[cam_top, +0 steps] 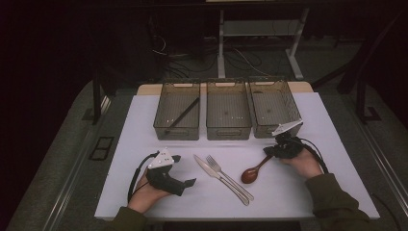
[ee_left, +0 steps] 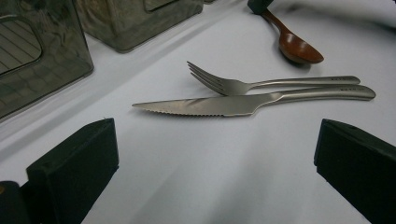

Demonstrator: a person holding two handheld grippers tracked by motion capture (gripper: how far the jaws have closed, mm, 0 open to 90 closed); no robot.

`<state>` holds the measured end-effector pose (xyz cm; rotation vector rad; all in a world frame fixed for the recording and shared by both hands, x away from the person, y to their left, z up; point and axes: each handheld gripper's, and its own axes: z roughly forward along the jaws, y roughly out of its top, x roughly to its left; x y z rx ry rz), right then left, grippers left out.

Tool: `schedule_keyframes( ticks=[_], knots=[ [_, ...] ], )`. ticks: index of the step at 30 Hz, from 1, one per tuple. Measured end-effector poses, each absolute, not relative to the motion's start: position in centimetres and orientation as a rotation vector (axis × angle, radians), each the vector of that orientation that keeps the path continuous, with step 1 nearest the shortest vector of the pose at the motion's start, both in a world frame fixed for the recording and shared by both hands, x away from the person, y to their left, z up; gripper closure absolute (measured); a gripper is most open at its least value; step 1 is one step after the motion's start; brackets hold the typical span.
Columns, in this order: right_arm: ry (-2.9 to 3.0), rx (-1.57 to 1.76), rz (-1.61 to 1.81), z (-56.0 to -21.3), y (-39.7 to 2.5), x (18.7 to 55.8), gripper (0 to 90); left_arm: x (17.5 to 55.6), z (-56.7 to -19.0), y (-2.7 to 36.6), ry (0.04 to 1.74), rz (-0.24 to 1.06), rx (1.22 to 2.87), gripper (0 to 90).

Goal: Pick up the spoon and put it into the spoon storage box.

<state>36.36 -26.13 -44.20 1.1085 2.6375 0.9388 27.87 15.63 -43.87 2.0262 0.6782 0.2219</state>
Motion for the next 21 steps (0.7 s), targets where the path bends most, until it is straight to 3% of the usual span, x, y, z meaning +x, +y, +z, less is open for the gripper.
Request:
schedule_keyframes(
  ticks=[21],
  knots=[
    [2.7,1.063,0.93,-43.8,-28.1,31.8,89.1,27.7,-43.8,15.5,0.672,0.216,2.036,0.0]
  ],
)
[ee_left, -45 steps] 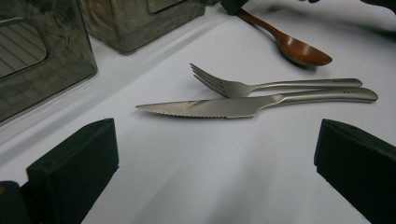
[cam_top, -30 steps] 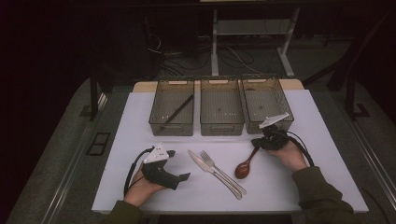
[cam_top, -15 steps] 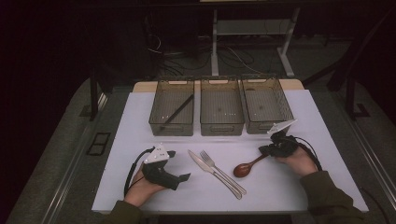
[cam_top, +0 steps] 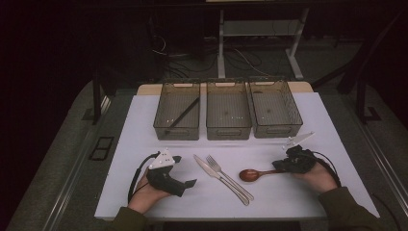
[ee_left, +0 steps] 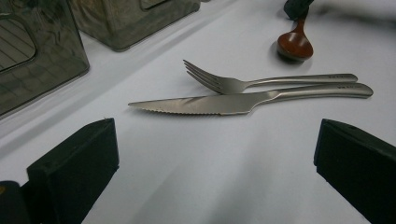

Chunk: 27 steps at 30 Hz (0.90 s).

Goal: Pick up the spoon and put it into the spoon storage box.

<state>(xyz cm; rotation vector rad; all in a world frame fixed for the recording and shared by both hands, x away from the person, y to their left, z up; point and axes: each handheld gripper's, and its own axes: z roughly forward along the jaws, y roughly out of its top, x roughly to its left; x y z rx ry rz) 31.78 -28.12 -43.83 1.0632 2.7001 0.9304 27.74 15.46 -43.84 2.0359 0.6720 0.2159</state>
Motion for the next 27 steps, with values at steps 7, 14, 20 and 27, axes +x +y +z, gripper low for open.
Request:
schedule_keyframes(
  ticks=[7,14,20,27],
  knots=[
    [2.633,1.063,1.208,-42.8,-28.1,32.0,69.4,27.7,-43.8,15.3,0.667,0.218,2.041,0.0],
    [2.67,1.024,1.265,-42.9,-26.5,31.7,53.7,27.7,-43.8,15.3,0.663,0.216,2.046,0.0],
    [2.732,0.943,1.27,-43.2,-24.7,31.5,50.3,27.7,-43.8,15.3,0.661,0.213,2.048,0.0],
    [2.792,0.861,1.213,-43.8,-23.2,31.3,47.0,27.7,-43.9,15.2,0.665,0.21,2.046,0.0]
  ],
)
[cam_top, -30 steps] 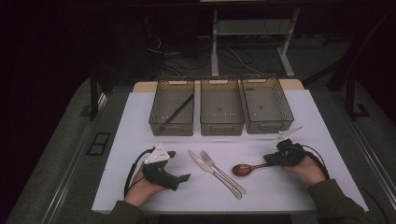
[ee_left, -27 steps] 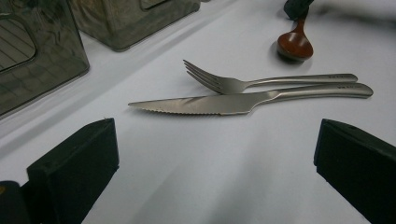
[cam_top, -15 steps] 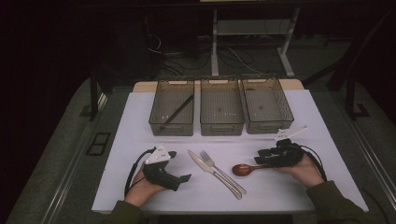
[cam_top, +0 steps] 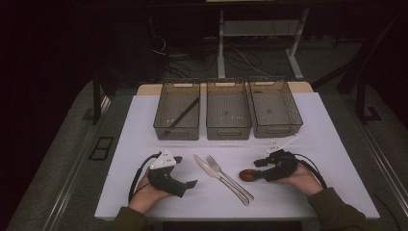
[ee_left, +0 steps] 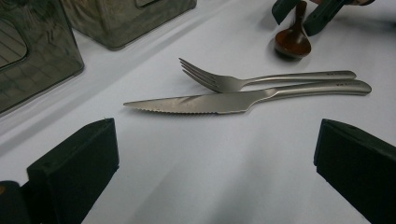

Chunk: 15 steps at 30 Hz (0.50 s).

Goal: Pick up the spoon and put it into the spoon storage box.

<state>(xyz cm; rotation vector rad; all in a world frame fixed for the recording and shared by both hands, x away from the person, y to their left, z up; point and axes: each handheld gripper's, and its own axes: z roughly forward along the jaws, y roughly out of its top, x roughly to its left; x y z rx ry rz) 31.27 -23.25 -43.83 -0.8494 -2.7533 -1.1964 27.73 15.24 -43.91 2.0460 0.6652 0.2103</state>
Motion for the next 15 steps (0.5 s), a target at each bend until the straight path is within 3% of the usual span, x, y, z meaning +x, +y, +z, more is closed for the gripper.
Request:
schedule_keyframes(
  ticks=[15],
  knots=[
    [-2.857,-0.739,-1.1,-44.41,-22.13,30.43,51.6,27.76,-43.97,15.25,0.667,0.207,2.047,0.0]
  ],
)
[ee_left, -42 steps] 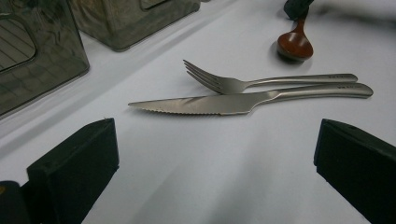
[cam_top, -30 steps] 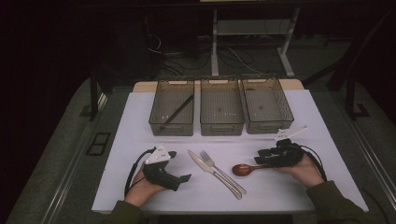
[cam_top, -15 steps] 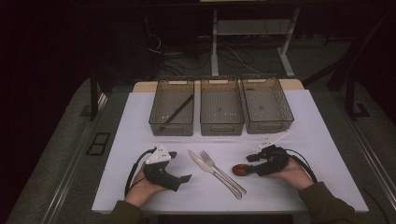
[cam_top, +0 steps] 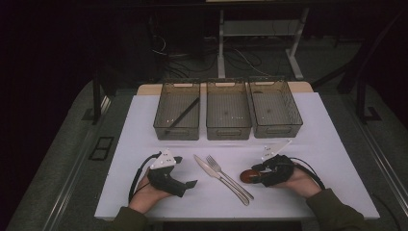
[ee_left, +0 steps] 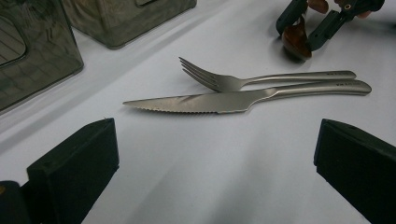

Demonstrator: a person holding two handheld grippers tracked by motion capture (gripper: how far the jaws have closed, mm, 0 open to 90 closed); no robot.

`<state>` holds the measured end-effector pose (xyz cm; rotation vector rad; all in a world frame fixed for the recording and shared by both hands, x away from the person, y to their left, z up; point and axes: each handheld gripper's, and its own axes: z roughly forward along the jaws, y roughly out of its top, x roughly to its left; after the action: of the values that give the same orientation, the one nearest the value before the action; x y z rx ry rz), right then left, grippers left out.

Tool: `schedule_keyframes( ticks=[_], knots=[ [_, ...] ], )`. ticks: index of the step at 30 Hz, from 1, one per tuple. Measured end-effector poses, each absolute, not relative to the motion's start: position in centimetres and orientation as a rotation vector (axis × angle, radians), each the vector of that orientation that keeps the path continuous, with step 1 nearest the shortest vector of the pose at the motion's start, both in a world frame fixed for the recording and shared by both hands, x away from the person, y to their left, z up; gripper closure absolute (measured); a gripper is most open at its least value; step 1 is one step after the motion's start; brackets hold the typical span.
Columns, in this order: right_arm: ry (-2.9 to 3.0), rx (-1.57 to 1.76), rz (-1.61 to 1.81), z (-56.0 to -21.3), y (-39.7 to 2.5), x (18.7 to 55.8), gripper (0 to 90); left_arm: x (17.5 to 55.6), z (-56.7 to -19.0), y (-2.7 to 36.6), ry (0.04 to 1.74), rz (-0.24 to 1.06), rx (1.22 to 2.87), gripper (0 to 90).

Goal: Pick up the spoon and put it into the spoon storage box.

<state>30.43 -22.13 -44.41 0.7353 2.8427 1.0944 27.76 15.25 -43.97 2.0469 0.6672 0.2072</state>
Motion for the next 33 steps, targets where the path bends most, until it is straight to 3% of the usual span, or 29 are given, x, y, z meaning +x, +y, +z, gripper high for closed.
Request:
schedule_keyframes(
  ticks=[17,33],
  knots=[
    [2.904,0.541,1.041,-44.24,-22.18,29.81,77.2,27.74,-43.98,15.28,0.669,0.203,2.043,0.0],
    [2.899,0.637,1.075,-43.91,-22.53,29.93,79.6,27.47,-43.97,15.21,0.676,0.21,2.044,0.0]
  ],
)
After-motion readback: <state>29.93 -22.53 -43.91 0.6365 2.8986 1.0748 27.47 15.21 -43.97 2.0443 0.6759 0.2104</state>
